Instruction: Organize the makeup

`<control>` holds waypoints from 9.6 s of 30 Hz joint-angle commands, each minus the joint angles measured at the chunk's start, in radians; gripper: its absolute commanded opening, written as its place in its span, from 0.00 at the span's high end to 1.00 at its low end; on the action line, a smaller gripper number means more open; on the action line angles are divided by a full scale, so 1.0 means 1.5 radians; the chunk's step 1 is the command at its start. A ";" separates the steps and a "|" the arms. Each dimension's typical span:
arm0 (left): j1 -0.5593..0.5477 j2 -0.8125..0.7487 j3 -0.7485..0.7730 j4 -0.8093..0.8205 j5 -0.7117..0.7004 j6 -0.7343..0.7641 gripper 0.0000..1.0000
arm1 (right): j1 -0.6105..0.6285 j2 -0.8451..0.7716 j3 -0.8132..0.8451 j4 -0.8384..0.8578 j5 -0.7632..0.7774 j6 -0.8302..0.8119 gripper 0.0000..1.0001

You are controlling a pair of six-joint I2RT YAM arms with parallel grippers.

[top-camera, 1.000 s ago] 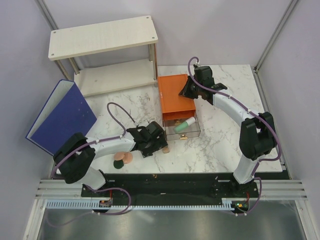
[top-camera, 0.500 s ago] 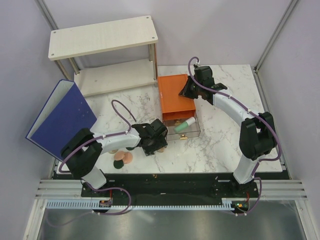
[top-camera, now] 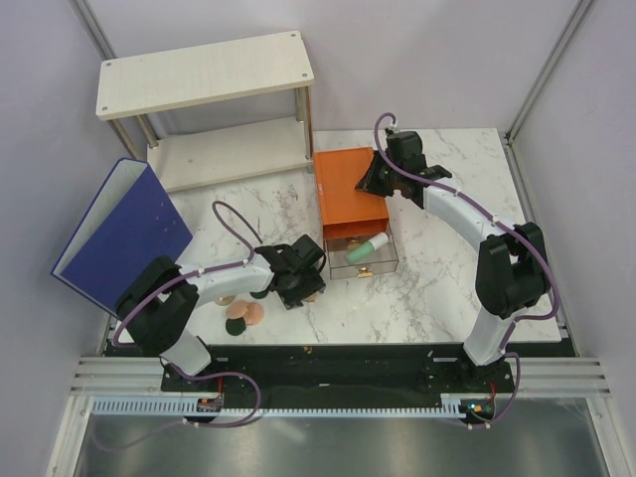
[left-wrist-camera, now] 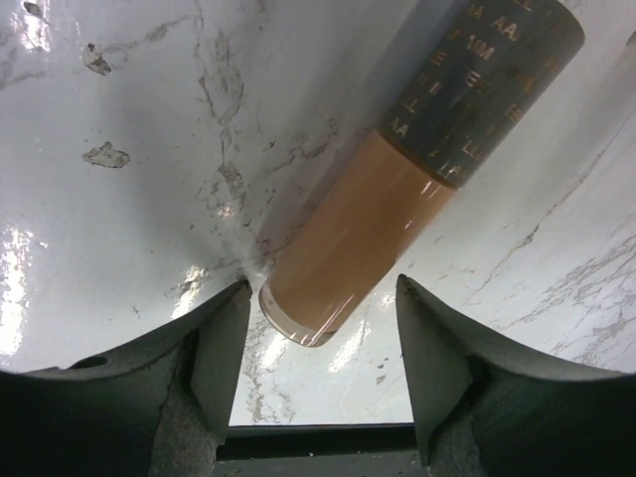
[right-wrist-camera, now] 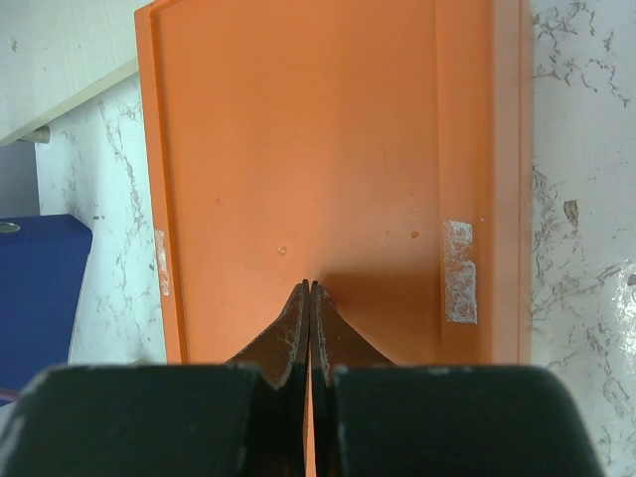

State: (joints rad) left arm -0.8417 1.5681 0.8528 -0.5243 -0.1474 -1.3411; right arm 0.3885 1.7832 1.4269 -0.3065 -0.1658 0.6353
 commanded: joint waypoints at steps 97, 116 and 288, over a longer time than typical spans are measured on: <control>-0.090 0.114 0.449 -0.061 -0.056 0.837 0.39 | 0.000 0.038 -0.051 -0.027 -0.050 0.008 1.00; -0.113 -0.021 0.433 -0.196 0.064 0.691 0.40 | 0.001 0.034 -0.058 -0.023 -0.055 0.011 1.00; 0.089 0.187 0.550 -0.040 0.039 0.551 0.98 | -0.004 -0.102 -0.841 1.051 -0.125 0.620 0.17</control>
State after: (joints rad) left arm -0.7128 1.8374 1.6314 -0.5751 -0.1234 -0.5499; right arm 0.3840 1.5154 0.1513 1.0210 -0.3996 1.5036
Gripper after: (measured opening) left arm 0.022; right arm 0.848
